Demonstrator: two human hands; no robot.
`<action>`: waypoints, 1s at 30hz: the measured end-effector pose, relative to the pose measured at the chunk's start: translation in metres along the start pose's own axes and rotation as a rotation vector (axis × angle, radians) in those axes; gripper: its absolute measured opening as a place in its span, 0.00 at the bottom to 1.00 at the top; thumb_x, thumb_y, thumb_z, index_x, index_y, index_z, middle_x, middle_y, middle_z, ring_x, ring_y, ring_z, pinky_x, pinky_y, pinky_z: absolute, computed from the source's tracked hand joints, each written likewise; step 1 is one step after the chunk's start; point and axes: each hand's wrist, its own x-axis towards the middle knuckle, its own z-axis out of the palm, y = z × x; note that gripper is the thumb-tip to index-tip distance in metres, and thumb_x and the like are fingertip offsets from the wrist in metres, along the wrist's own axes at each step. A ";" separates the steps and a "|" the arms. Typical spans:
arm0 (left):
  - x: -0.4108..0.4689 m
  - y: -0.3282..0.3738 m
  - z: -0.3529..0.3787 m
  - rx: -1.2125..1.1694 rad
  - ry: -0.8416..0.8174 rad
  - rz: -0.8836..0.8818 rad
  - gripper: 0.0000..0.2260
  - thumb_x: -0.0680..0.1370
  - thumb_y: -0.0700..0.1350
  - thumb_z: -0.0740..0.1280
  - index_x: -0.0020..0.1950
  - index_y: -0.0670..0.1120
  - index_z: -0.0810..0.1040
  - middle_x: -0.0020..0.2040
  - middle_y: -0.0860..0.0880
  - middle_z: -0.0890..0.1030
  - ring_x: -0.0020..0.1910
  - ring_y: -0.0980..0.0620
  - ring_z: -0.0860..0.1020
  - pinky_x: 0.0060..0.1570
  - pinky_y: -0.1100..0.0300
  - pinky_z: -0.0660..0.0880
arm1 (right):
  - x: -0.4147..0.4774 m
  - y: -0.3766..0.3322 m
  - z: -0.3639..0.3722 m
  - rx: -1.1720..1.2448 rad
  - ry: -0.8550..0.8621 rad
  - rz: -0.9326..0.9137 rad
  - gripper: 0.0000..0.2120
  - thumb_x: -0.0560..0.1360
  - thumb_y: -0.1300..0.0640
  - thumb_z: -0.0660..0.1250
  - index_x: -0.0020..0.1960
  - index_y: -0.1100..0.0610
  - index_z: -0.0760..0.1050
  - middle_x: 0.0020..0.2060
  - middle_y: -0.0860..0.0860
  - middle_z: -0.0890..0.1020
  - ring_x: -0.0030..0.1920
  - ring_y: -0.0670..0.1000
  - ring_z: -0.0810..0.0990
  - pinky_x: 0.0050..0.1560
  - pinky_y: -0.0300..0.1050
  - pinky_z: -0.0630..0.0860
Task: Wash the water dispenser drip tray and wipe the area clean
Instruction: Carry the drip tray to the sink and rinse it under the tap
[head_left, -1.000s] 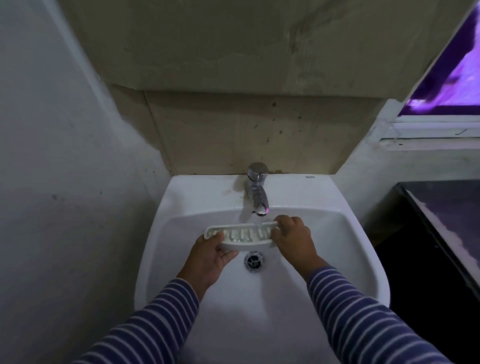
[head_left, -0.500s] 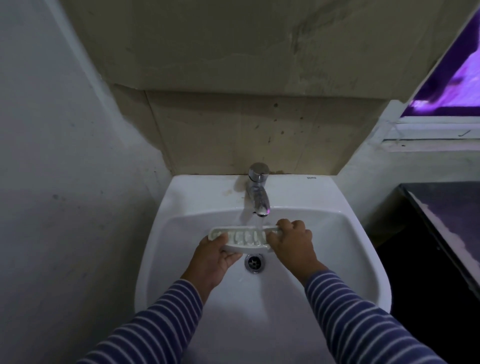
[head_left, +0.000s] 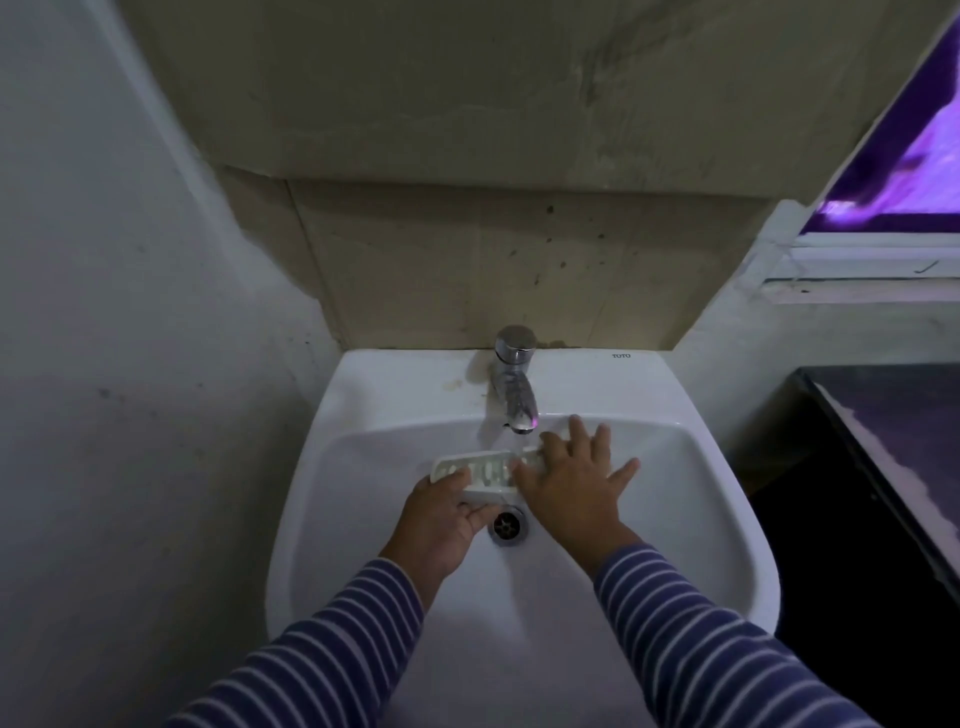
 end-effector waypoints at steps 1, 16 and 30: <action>0.000 0.001 0.001 -0.005 -0.004 0.000 0.09 0.80 0.36 0.60 0.59 0.37 0.73 0.54 0.35 0.80 0.49 0.39 0.82 0.41 0.49 0.80 | -0.002 -0.001 0.002 -0.025 0.001 -0.068 0.26 0.79 0.38 0.48 0.73 0.48 0.61 0.77 0.51 0.56 0.77 0.60 0.44 0.66 0.76 0.40; -0.005 -0.008 0.001 0.056 0.016 -0.033 0.09 0.79 0.36 0.61 0.57 0.35 0.75 0.50 0.34 0.82 0.46 0.39 0.83 0.40 0.50 0.81 | -0.006 -0.004 -0.005 0.004 0.033 -0.086 0.15 0.79 0.46 0.51 0.53 0.50 0.74 0.52 0.49 0.77 0.61 0.54 0.71 0.68 0.74 0.45; -0.005 -0.003 0.000 -0.007 -0.003 -0.033 0.14 0.82 0.45 0.58 0.59 0.36 0.74 0.53 0.35 0.82 0.50 0.40 0.83 0.48 0.46 0.80 | 0.002 -0.012 -0.005 -0.056 -0.094 -0.203 0.20 0.76 0.44 0.54 0.61 0.53 0.73 0.56 0.52 0.77 0.60 0.58 0.71 0.69 0.65 0.51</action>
